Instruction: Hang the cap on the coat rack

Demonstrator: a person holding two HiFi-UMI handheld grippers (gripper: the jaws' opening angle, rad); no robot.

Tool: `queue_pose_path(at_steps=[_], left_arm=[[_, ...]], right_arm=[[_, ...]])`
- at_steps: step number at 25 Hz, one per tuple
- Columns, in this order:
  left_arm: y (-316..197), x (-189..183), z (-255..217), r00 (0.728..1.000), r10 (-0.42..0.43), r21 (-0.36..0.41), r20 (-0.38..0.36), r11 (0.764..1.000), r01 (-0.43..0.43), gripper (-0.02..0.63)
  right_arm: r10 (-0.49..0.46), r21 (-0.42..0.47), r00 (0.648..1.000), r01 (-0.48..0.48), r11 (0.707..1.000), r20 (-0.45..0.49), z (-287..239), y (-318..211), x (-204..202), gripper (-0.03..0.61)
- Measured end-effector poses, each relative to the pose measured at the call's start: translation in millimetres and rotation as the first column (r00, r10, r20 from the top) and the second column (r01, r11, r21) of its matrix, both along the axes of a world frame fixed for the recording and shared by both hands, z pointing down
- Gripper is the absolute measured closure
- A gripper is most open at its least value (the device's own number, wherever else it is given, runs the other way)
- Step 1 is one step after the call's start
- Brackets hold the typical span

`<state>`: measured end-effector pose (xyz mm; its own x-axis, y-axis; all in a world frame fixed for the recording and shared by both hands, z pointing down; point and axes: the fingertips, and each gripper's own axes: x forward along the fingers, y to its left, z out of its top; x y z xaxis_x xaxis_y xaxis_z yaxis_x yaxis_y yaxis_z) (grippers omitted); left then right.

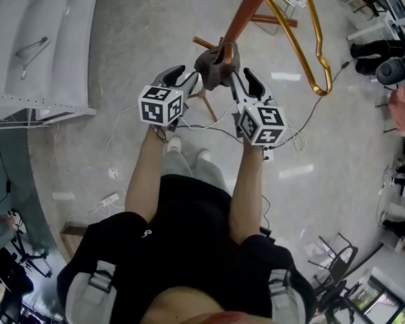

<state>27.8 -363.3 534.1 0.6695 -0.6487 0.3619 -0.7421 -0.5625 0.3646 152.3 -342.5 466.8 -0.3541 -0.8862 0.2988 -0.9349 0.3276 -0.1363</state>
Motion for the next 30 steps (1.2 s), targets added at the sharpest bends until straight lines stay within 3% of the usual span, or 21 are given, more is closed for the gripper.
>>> queue_pose_path(at_steps=[5,7,9,11,13,15,17,22,30], left_arm=[[-4.3,-11.7,-72.4,0.993,-0.104,0.188,-0.062,0.976,0.114,0.476],[-5.0,-19.3,-103.3,0.982,-0.166,0.247,-0.093,0.951,0.185,0.540],[-2.4,-27.0,-131.5,0.963,-0.238,0.292,-0.127,0.919,0.265,0.601],[7.9,-33.6,-153.5,0.941,-0.299,0.316,-0.160,0.887,0.336,0.614],[26.7,-37.9,-166.6,0.930,-0.335,0.342,-0.154,0.864,0.368,0.615],[44.3,-39.8,-174.5,0.927,-0.355,0.379,-0.117,0.847,0.372,0.615],[55.6,-39.7,-181.9,0.925,-0.367,0.408,-0.099,0.832,0.374,0.615],[74.6,-37.3,-189.8,0.923,-0.376,0.453,-0.077,0.812,0.369,0.615],[85.5,-36.8,-181.3,0.916,-0.399,0.458,-0.038,0.808,0.371,0.615]], right_arm=[[0.007,0.114,1.000,-0.008,0.993,0.012,-29.1,6.3,15.9,0.490],[0.015,0.161,0.999,-0.020,0.987,0.030,-50.2,9.9,21.4,0.508],[0.015,0.214,0.998,-0.029,0.976,0.066,-73.8,15.2,27.4,0.568],[-0.002,0.261,0.997,-0.019,0.965,0.079,-93.8,26.2,30.0,0.575],[-0.015,0.335,0.998,-0.008,0.942,0.066,-112.7,45.4,31.8,0.583],[-0.019,0.435,0.998,-0.011,0.901,0.064,-132.7,65.6,37.1,0.583],[-0.025,0.462,0.999,0.003,0.887,0.042,-140.2,76.1,40.8,0.583],[-0.049,0.466,0.999,0.041,0.884,0.006,-137.6,87.0,43.7,0.583],[-0.115,0.463,0.993,0.100,0.881,0.006,-128.7,88.5,37.6,0.583]])
